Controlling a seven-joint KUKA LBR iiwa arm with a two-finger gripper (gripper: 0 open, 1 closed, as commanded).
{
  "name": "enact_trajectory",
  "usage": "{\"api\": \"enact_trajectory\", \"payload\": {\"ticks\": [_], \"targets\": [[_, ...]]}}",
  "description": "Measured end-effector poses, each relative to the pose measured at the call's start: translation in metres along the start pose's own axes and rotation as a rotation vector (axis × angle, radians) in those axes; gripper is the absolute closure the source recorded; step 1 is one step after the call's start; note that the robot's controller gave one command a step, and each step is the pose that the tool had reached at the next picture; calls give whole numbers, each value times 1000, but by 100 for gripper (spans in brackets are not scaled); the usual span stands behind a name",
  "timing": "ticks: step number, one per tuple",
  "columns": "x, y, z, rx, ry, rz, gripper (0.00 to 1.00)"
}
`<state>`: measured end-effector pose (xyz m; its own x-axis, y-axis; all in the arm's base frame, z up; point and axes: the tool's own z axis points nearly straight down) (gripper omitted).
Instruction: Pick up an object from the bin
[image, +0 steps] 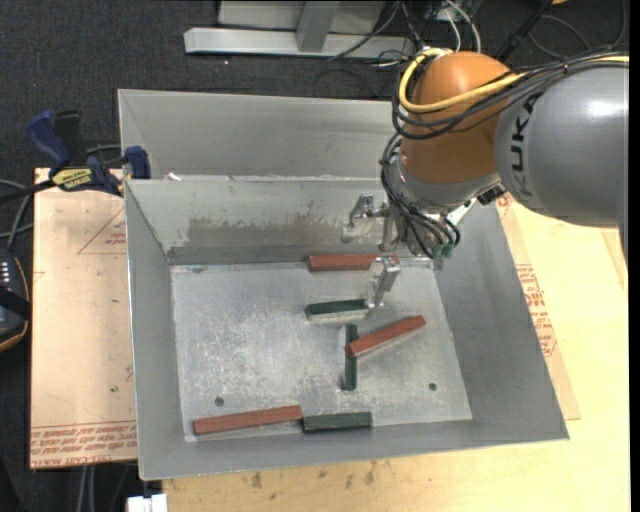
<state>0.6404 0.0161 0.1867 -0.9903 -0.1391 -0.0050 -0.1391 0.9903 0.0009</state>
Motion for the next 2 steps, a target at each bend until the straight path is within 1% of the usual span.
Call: {"api": "enact_trajectory", "payload": {"ticks": [1, 2], "targets": [[22, -55, 24, 0, 3, -110, 0], [44, -60, 50, 0, 3, -207, 0]]}}
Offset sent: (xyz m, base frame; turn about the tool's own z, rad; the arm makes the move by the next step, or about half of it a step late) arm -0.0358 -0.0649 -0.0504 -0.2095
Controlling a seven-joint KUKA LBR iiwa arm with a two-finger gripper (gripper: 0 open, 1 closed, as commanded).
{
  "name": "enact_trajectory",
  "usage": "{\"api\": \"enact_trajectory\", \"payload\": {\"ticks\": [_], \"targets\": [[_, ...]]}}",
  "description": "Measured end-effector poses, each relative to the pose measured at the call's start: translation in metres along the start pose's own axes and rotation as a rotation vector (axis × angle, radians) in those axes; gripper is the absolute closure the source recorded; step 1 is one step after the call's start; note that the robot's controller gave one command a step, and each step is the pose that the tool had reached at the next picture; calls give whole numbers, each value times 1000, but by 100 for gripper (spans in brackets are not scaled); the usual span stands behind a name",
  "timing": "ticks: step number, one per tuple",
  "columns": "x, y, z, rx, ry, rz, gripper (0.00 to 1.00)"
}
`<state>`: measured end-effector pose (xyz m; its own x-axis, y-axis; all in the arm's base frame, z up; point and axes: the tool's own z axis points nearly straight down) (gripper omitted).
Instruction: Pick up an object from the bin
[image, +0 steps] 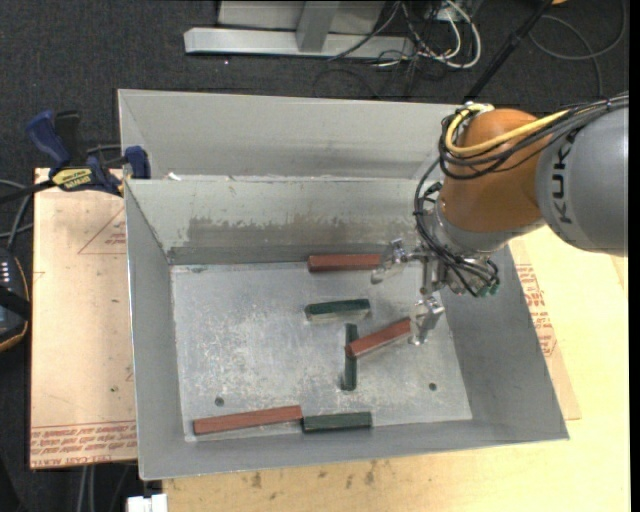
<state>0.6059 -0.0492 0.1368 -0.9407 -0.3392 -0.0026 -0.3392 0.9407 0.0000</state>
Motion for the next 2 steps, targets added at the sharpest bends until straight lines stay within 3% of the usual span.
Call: {"api": "enact_trajectory", "payload": {"ticks": [1, 2], "targets": [[-3, 5, 53, 1, -2, -132, 0], [-3, 7, 59, 9, -19, -163, 100]]}}
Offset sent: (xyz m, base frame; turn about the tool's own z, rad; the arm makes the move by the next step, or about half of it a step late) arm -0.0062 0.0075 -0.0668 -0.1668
